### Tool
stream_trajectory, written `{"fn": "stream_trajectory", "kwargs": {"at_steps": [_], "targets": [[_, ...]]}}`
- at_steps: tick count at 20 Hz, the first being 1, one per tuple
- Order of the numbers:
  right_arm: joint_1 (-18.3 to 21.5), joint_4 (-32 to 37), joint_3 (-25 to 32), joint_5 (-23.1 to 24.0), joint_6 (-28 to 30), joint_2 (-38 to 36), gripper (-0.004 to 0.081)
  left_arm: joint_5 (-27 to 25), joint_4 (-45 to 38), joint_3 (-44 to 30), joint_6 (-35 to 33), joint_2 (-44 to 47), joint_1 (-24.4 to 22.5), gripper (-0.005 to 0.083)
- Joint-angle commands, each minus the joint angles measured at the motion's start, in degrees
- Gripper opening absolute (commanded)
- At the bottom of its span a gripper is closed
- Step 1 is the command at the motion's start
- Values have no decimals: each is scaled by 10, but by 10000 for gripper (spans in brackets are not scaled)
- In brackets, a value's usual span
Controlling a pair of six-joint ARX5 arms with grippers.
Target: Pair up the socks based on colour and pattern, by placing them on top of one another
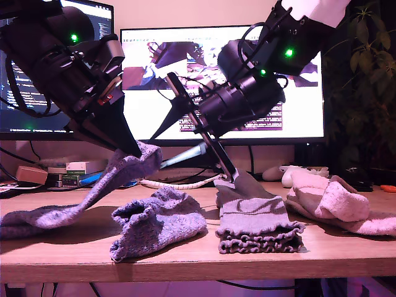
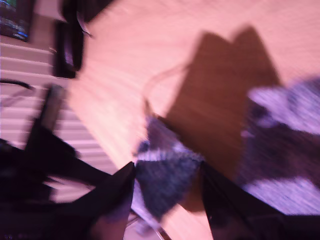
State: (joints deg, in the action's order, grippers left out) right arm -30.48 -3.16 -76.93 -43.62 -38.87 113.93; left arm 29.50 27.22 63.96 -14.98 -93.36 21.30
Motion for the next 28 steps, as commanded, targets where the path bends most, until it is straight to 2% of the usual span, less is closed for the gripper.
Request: {"fn": "stream_trajectory", "kwargs": {"at_steps": [1,3,5,6,9,11,14,18,19,25,28], "targets": [[-8,5,-1,-10,-2,-1,347,2,-2,-5,0,12,3,-24],[-13,5,-2,-10,-4,-1,225,3,-2,-5,1,12,3,-24],[-17,7,-5,-9,-3,-1,13,2,-2,-5,7,12,3,-23],[-18,7,-7,-9,-2,-1,-8,1,-2,-5,8,12,2,8],[-17,-6,-21,-13,0,-1,-11,1,14,-5,16,16,1,221],[-13,-36,-35,-32,18,-1,-11,6,30,-5,17,23,-2,241],[-9,-95,-54,-39,65,-4,-11,5,70,-5,13,46,-10,227],[-9,-208,-87,-41,134,-14,-11,-17,101,-5,0,77,-33,2],[-9,-234,-97,-40,158,-18,-11,-19,103,-5,0,79,-40,-25],[-9,-402,-208,-42,237,-40,-11,-19,95,-5,0,79,-63,-23],[-14,-494,-271,-60,286,-41,-11,-19,88,-5,0,79,-64,-23]]}}
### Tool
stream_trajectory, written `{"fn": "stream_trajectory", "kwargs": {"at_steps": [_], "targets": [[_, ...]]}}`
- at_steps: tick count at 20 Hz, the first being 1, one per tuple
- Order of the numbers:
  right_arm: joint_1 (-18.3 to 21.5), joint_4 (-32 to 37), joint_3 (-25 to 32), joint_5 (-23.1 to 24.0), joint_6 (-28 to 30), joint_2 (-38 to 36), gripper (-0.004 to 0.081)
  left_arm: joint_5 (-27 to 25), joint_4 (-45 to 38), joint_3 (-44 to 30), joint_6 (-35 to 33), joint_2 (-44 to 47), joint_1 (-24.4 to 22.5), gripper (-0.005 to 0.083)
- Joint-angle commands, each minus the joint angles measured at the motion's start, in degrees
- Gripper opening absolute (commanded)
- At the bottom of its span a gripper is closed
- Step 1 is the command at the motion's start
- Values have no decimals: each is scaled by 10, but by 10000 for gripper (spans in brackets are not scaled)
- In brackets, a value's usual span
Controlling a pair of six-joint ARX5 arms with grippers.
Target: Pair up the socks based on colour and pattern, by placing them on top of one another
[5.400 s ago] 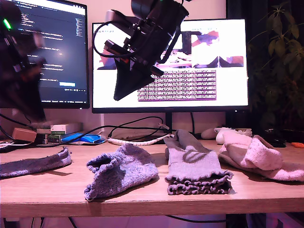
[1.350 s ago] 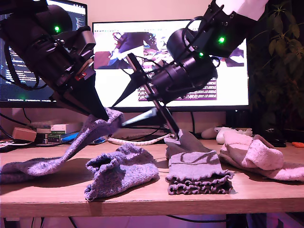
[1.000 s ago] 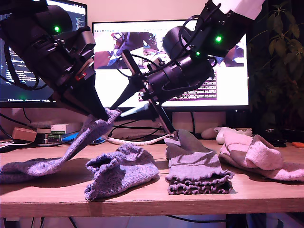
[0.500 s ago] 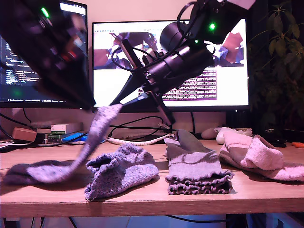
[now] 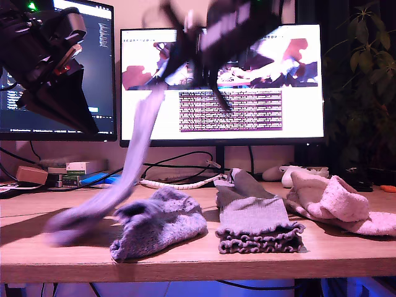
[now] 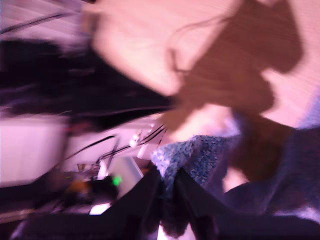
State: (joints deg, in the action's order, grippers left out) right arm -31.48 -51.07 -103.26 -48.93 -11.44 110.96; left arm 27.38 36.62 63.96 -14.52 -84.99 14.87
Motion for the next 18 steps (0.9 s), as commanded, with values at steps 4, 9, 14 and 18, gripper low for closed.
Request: {"fn": "stream_trajectory", "kwargs": {"at_steps": [4,9,14,18], "targets": [[-8,-118,-62,-9,63,-11,-11,5,-11,-5,-5,-5,1,-23],[-19,-193,-71,-40,128,-11,-11,15,-19,-5,-4,-5,1,-23],[-24,-258,-72,-51,204,-11,-11,24,-20,-5,-3,-5,1,-23],[-21,-265,-79,-73,214,-11,-11,24,-20,-5,-3,-5,1,-23]]}}
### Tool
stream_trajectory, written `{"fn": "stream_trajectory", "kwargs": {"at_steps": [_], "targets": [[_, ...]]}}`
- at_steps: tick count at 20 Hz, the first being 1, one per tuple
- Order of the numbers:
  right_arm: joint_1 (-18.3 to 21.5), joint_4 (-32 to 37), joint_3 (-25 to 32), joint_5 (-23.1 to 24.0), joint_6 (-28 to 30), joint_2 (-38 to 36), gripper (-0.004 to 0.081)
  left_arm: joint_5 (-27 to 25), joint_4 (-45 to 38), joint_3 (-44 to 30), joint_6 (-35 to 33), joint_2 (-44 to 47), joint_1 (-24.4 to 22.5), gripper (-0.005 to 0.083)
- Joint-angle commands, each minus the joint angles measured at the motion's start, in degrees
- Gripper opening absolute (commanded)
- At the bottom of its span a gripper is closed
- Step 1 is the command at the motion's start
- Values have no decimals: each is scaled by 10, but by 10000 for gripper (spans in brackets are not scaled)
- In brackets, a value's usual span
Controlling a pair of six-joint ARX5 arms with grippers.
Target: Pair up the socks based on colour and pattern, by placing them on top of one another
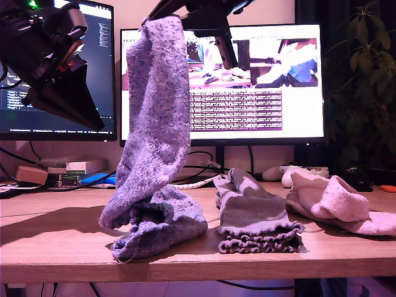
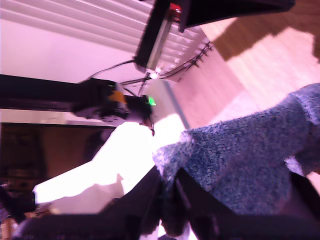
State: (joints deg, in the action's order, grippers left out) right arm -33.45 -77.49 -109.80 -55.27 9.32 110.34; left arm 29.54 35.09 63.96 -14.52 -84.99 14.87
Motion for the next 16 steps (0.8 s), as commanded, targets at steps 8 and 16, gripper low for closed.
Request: {"fn": "stream_trajectory", "kwargs": {"at_steps": [8,16], "targets": [[1,-2,-36,31,14,-5,-11,5,-7,-5,-3,-5,1,-23],[-2,52,-36,206,28,21,-11,5,-28,-5,9,-5,1,-23]]}}
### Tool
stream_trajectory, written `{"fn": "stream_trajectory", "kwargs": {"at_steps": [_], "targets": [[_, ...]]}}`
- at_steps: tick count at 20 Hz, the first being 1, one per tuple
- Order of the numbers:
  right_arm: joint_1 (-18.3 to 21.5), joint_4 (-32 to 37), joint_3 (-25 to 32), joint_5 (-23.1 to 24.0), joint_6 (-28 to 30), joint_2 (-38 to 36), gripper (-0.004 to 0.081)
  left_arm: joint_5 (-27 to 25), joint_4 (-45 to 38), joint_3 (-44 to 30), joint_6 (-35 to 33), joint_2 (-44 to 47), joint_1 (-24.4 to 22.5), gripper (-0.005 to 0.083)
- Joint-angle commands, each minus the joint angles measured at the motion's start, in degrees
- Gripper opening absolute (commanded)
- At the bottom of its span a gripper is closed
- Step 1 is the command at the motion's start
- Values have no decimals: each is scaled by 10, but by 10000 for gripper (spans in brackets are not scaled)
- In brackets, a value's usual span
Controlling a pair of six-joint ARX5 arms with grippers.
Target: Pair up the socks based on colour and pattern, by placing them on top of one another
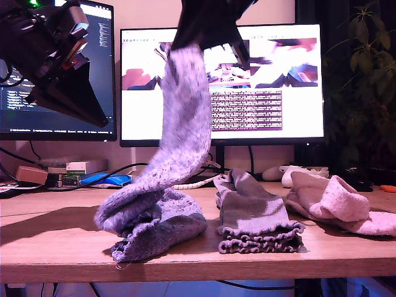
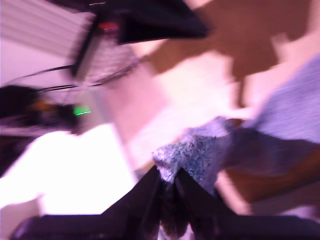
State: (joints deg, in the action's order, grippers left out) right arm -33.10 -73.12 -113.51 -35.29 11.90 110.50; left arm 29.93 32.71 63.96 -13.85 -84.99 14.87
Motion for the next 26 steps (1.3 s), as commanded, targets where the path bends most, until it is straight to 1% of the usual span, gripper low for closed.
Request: {"fn": "stream_trajectory", "kwargs": {"at_steps": [1,4,5,7,11,13,15,17,18,20,21,22,24,26], "targets": [[-10,23,2,30,9,28,-11,1,-5,-5,2,-5,1,-23],[-18,65,2,99,55,48,-11,0,-6,-5,2,-5,1,-23],[-20,82,2,113,78,53,-11,0,-7,-5,3,-5,1,-23],[-22,109,2,131,123,68,-11,0,-7,-5,3,-5,1,-23],[-28,144,2,156,171,108,-11,0,-7,-5,3,-5,0,-23],[-33,178,2,189,187,127,-11,0,-7,-5,3,-5,-2,-23],[-37,213,2,205,201,145,-9,0,-7,-5,3,-5,-2,-23],[-40,237,2,225,205,157,39,0,-7,-5,3,-5,-2,-23],[-40,245,2,237,205,163,100,0,-6,-5,3,-5,-2,-23],[-40,249,2,250,205,167,278,0,-4,-5,3,-5,-2,-23],[-43,255,2,256,205,167,354,0,-3,-5,3,-5,-2,-23],[-44,262,1,266,204,165,378,0,-1,-5,3,-5,-2,-23],[-44,263,-4,269,189,152,377,0,1,-5,3,-5,-2,-23],[-44,261,-6,271,190,130,377,0,2,-5,3,-5,-2,-23]]}}
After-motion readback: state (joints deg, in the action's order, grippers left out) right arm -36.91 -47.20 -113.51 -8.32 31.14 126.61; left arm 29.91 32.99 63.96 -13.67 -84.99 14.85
